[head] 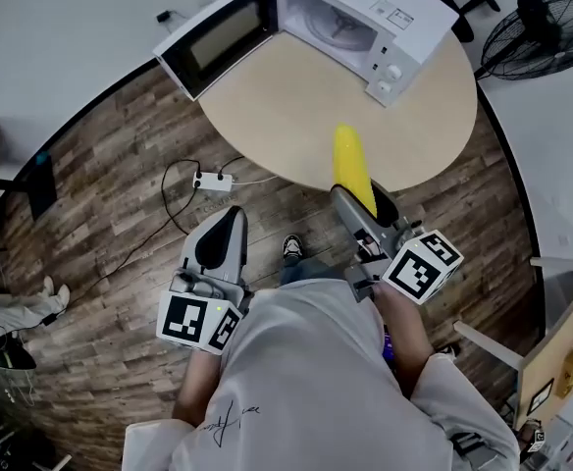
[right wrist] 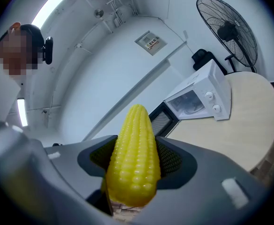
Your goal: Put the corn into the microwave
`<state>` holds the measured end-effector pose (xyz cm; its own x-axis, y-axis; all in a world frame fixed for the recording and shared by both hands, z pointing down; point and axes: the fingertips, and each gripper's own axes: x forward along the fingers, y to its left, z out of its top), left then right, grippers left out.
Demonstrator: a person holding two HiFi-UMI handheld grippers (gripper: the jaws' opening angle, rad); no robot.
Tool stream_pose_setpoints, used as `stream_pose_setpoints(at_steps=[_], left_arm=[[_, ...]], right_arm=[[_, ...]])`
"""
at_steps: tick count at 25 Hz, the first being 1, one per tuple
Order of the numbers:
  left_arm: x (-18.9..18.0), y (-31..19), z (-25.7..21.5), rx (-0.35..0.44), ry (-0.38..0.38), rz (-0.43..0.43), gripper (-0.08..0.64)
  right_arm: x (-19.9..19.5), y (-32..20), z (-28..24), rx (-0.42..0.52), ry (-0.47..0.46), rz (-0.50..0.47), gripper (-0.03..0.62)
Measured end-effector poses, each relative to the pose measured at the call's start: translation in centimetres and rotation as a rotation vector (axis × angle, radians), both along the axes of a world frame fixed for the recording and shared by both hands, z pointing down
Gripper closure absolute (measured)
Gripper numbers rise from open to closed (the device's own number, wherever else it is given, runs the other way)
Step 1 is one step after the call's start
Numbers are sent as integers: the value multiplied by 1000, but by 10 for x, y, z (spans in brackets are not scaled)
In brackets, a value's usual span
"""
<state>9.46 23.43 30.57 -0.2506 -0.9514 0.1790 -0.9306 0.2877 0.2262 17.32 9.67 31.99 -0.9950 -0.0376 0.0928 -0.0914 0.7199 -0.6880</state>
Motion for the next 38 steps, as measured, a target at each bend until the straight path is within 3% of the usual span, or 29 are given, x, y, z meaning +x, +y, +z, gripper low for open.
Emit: stream_pose_setpoints(at_steps=[13, 24, 38], left_arm=[[-28, -41, 3, -46, -25, -5, 569], [-60, -102, 7, -40, -18, 156, 569], [-161, -178, 10, -67, -15, 352, 569]], right_arm=[[-15, -42, 7, 17, -13, 49, 327], [-46, -75, 0, 46, -13, 147, 327], [-121, -125, -2, 8, 31, 309, 327]])
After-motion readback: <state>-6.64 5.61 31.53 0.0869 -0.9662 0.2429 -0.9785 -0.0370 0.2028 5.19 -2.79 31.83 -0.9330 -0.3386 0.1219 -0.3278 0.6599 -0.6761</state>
